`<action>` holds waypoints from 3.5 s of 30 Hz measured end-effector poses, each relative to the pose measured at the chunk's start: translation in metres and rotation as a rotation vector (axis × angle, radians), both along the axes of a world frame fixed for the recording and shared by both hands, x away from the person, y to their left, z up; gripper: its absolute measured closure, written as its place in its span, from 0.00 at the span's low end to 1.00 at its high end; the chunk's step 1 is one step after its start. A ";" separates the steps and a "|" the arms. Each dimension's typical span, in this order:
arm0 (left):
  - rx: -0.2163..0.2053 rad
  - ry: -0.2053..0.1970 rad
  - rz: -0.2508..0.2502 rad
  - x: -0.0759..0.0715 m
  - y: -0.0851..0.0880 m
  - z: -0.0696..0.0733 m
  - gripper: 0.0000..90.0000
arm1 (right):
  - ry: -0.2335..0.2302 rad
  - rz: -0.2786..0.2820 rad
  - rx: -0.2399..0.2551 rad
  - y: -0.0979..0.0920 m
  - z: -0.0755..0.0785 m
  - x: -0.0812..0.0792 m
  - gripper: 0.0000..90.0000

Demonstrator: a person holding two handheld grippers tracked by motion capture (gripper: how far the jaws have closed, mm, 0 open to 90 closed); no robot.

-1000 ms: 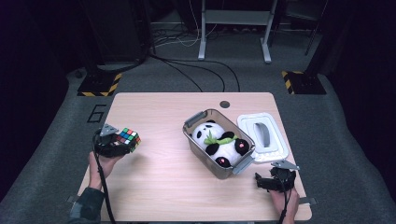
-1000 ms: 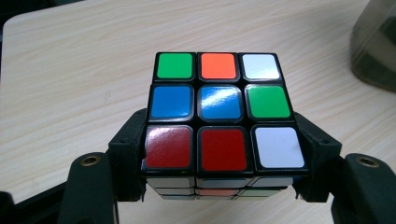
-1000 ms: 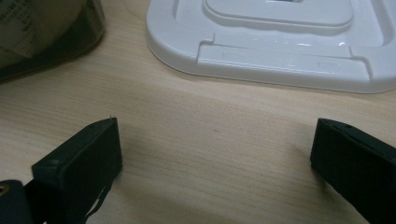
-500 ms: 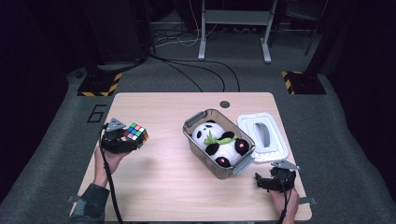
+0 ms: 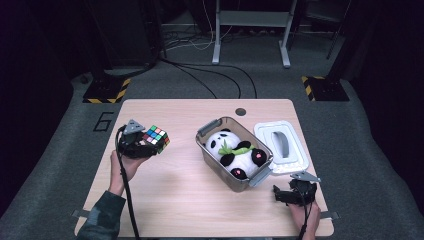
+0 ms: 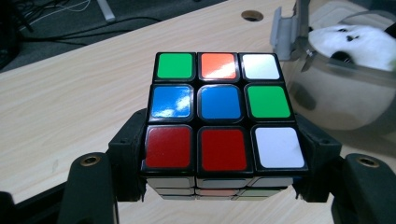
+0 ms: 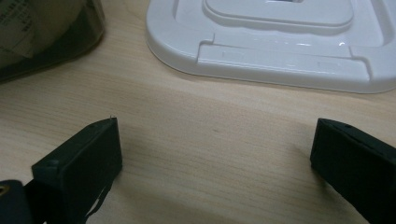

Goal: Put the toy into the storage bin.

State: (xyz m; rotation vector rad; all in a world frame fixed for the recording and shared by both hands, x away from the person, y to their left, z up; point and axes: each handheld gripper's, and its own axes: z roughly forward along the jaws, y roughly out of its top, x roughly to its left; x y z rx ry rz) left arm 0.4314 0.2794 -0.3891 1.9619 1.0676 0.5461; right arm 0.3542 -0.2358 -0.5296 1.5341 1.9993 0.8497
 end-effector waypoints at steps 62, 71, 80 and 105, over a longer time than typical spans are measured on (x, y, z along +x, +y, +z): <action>0.026 0.005 -0.295 0.032 -0.167 0.020 0.37 | 0.000 0.000 0.000 0.000 0.000 0.000 0.02; 0.009 0.013 -0.331 0.039 -0.184 0.017 0.37 | 0.000 0.000 0.000 0.000 0.000 0.000 0.02; 0.043 0.049 -0.365 0.042 -0.205 0.007 0.37 | 0.000 0.000 0.000 0.000 0.000 0.000 0.02; 0.191 0.135 -0.378 0.049 -0.228 -0.011 0.38 | -0.002 0.001 0.000 0.000 0.000 0.000 0.02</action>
